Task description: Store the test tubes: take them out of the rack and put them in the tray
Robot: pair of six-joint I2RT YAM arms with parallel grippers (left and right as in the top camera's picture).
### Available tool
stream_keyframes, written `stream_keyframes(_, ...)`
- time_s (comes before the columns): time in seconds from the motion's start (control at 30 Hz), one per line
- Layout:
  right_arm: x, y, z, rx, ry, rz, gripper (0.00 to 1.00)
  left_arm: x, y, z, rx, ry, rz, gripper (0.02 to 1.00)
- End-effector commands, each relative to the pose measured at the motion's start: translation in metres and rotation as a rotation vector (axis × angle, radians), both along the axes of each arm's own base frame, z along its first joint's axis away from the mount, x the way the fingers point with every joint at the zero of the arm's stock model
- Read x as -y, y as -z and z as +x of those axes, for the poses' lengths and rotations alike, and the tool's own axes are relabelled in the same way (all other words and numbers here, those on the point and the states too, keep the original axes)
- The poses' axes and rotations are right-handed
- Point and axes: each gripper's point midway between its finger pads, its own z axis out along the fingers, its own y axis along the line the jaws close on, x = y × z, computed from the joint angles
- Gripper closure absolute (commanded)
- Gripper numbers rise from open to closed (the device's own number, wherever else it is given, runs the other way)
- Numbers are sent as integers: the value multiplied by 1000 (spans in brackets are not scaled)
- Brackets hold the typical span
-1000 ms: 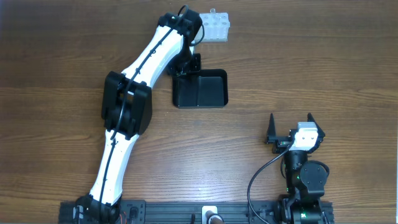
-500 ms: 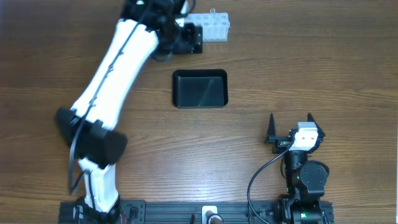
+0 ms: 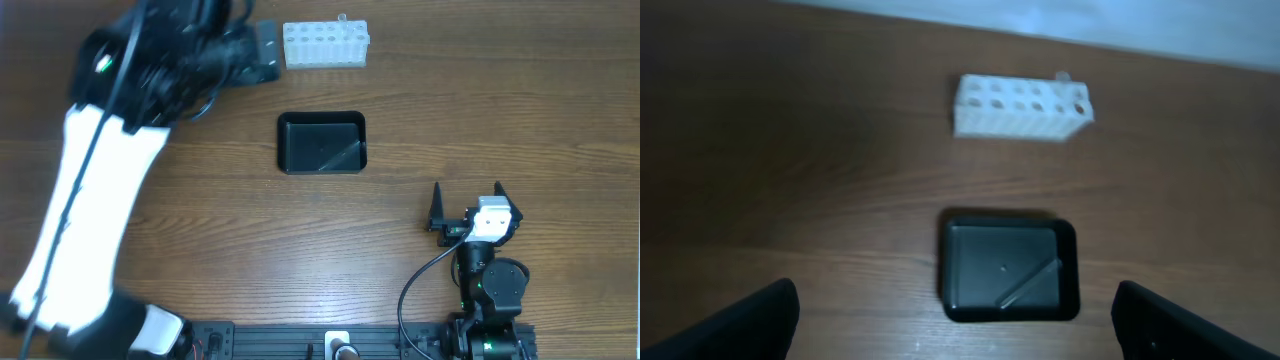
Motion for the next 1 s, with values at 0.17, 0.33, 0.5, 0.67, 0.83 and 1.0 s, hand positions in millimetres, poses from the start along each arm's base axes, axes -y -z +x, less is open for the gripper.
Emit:
stream_keyframes(0.17, 0, 1, 0, 1, -2, -2, 7, -70, 28, -57, 81, -177, -87, 20)
stream_keyframes(0.33, 0, 1, 0, 1, -2, -2, 7, -101, 53, -88, 158, -246, -104, 20)
stream_keyframes(0.5, 0, 1, 0, 1, -2, -2, 7, -113, 57, -103, 310, -268, -163, 20)
stream_keyframes(0.67, 0, 1, 0, 1, -2, -2, 7, -118, 38, -113, 560, -213, -178, 20)
stream_keyframes(0.83, 0, 1, 0, 1, -2, -2, 7, -128, 20, -119, 811, -211, -180, 20)
stream_keyframes(1.0, 0, 1, 0, 1, -2, -2, 9, -134, 17, -128, 1012, -212, -204, 23)
